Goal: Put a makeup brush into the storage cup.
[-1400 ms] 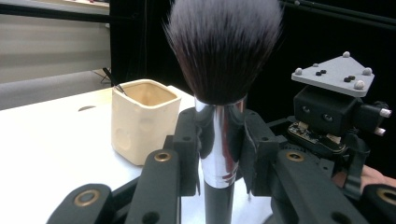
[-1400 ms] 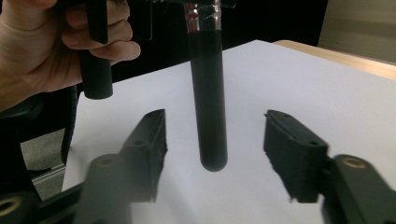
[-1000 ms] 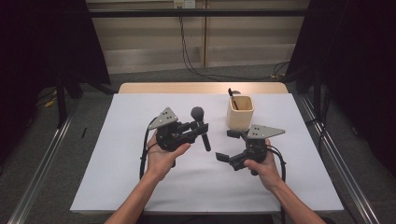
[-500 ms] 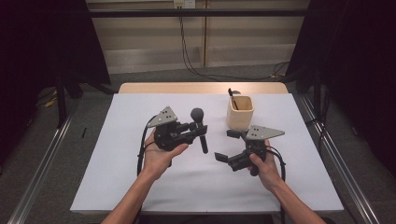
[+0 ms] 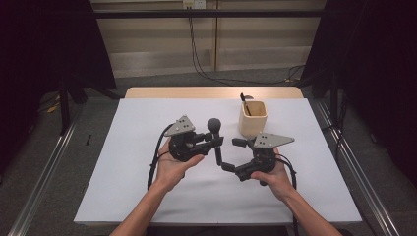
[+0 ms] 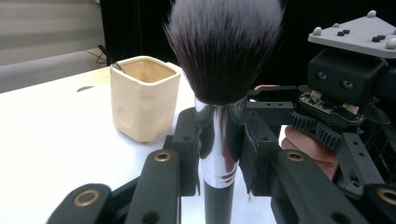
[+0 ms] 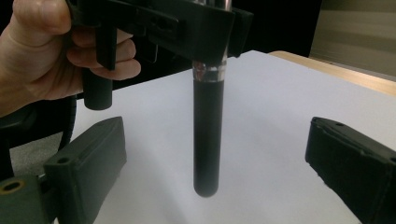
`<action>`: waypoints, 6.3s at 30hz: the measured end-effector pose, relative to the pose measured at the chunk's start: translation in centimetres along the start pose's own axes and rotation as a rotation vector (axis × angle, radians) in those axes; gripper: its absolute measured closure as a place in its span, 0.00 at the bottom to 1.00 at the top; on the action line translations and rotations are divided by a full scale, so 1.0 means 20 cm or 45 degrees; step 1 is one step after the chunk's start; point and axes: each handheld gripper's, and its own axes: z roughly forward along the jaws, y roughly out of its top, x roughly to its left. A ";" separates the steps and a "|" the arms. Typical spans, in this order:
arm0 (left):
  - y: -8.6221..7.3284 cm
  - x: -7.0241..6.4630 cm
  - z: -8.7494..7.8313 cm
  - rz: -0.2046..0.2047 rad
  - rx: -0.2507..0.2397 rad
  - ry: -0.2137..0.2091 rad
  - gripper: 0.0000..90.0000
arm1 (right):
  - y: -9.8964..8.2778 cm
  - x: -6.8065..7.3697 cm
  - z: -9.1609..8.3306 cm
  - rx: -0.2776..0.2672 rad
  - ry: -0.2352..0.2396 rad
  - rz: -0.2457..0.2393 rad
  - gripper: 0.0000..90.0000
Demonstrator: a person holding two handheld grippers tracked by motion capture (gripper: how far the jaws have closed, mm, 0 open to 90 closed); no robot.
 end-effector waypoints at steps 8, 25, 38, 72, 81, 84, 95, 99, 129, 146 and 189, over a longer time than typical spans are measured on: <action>-0.01 -0.01 0.01 -0.002 0.003 -0.002 0.79 | 0.01 0.02 0.04 0.022 -0.029 -0.001 0.08; -0.02 -0.02 0.05 0.002 0.021 -0.013 0.79 | 0.01 0.01 0.06 0.021 -0.044 -0.003 0.58; -0.03 -0.02 0.06 -0.001 0.015 -0.013 0.79 | 0.01 0.01 0.06 0.015 -0.044 0.006 0.78; -0.04 -0.02 0.02 0.040 -0.065 0.088 0.50 | 0.01 -0.01 0.04 0.011 -0.085 0.023 0.83; -0.08 0.00 -0.03 0.051 -0.095 0.155 0.30 | 0.02 -0.02 0.02 0.008 -0.107 0.028 0.84; -0.09 0.01 -0.05 0.046 -0.099 0.183 0.24 | 0.02 -0.03 0.02 0.009 -0.113 0.029 0.83; -0.11 0.05 -0.12 0.011 -0.098 0.253 0.06 | 0.02 -0.05 -0.01 0.008 -0.146 0.029 0.84; -0.14 0.06 -0.16 0.004 -0.095 0.259 0.04 | 0.02 -0.06 -0.02 0.001 -0.155 0.027 0.84; -0.37 0.19 -0.60 0.019 -0.130 0.534 0.03 | 0.05 -0.15 -0.11 -0.009 -0.276 0.042 0.83; -0.47 0.15 -0.72 0.032 -0.112 0.577 0.04 | 0.08 -0.21 -0.15 -0.027 -0.331 0.047 0.83; -0.57 0.12 -0.78 0.021 -0.084 0.590 0.03 | 0.34 -0.56 -0.18 -0.109 -0.595 0.010 0.83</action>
